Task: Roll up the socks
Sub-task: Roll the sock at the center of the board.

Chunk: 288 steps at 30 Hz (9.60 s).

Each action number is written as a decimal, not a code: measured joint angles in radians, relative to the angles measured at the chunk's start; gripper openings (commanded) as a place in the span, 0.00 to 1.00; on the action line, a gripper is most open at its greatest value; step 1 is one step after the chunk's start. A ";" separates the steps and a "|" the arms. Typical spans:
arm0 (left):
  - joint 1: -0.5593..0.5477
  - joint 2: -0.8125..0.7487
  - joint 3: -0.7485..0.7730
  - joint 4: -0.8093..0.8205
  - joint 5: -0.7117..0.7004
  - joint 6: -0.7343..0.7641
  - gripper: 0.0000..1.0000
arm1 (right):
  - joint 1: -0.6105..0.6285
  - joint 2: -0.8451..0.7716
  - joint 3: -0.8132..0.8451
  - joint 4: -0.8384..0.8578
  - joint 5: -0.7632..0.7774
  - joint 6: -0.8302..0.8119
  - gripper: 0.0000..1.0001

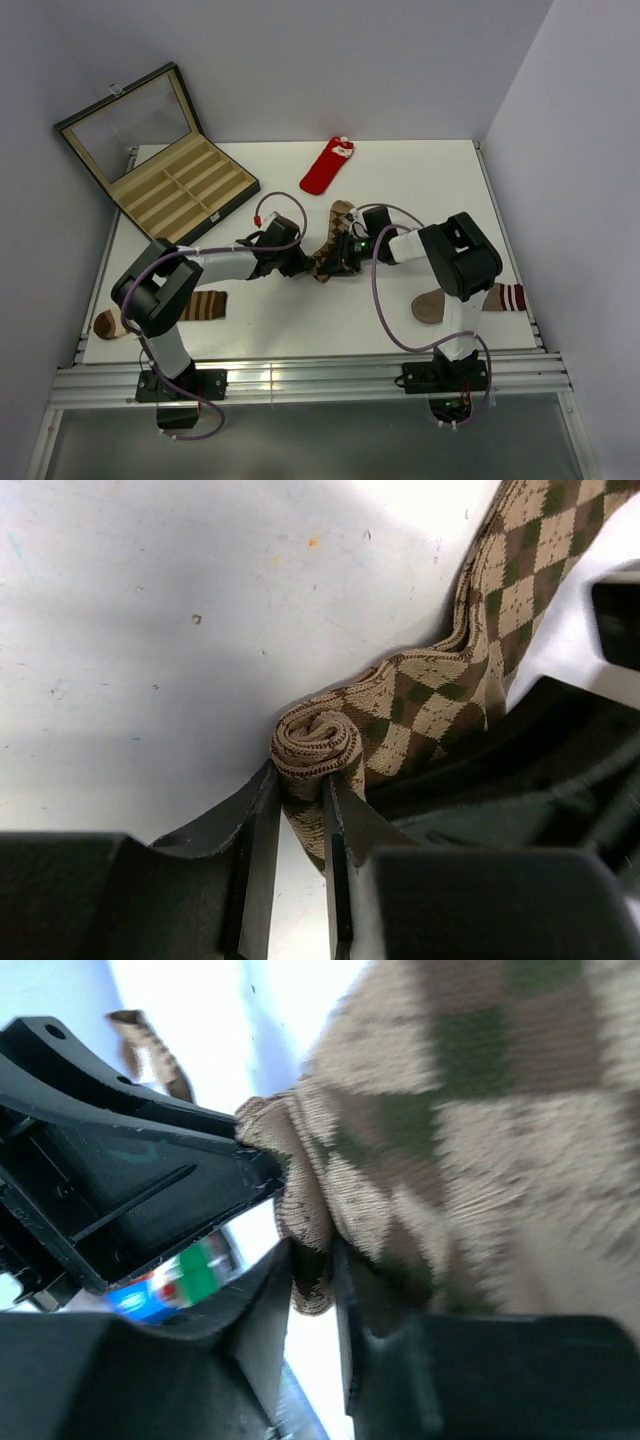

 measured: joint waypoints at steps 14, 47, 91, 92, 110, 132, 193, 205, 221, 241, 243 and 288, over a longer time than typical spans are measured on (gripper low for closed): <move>-0.016 0.021 0.071 -0.100 -0.032 0.015 0.20 | 0.273 -0.420 -0.059 -0.191 0.692 -0.369 0.42; -0.016 0.027 0.089 -0.130 -0.033 0.007 0.21 | 0.425 -0.283 -0.053 -0.126 0.929 -0.584 0.20; -0.022 -0.063 -0.059 0.056 -0.002 -0.029 0.62 | -0.071 0.030 -0.119 0.209 -0.119 0.057 0.00; -0.023 -0.052 -0.053 0.058 0.003 -0.027 0.60 | -0.071 0.031 -0.119 0.210 -0.120 0.059 0.00; -0.035 0.037 0.081 -0.058 0.019 0.010 0.00 | -0.064 -0.055 -0.105 0.071 -0.033 -0.008 0.29; -0.040 0.047 0.167 -0.230 -0.061 0.068 0.00 | -0.054 -0.093 0.150 -0.270 0.399 -0.278 0.35; -0.011 0.107 0.277 -0.363 -0.018 0.089 0.00 | 0.389 -0.327 -0.148 -0.030 0.845 -0.595 0.49; -0.010 0.107 0.276 -0.361 -0.014 0.088 0.00 | 0.392 -0.474 -0.156 -0.034 0.840 -0.600 0.49; -0.009 0.107 0.275 -0.358 -0.011 0.086 0.00 | 0.396 -0.327 -0.153 -0.014 0.819 -0.632 0.45; -0.003 0.098 0.249 -0.324 -0.013 0.051 0.11 | 0.420 -0.302 -0.079 -0.119 0.878 -0.620 0.00; -0.002 0.082 0.223 -0.300 -0.018 0.036 0.20 | 0.410 -0.294 -0.066 -0.134 0.851 -0.614 0.00; -0.013 -0.039 0.005 -0.083 -0.028 -0.069 0.46 | -0.032 0.031 -0.020 -0.004 -0.137 -0.142 0.01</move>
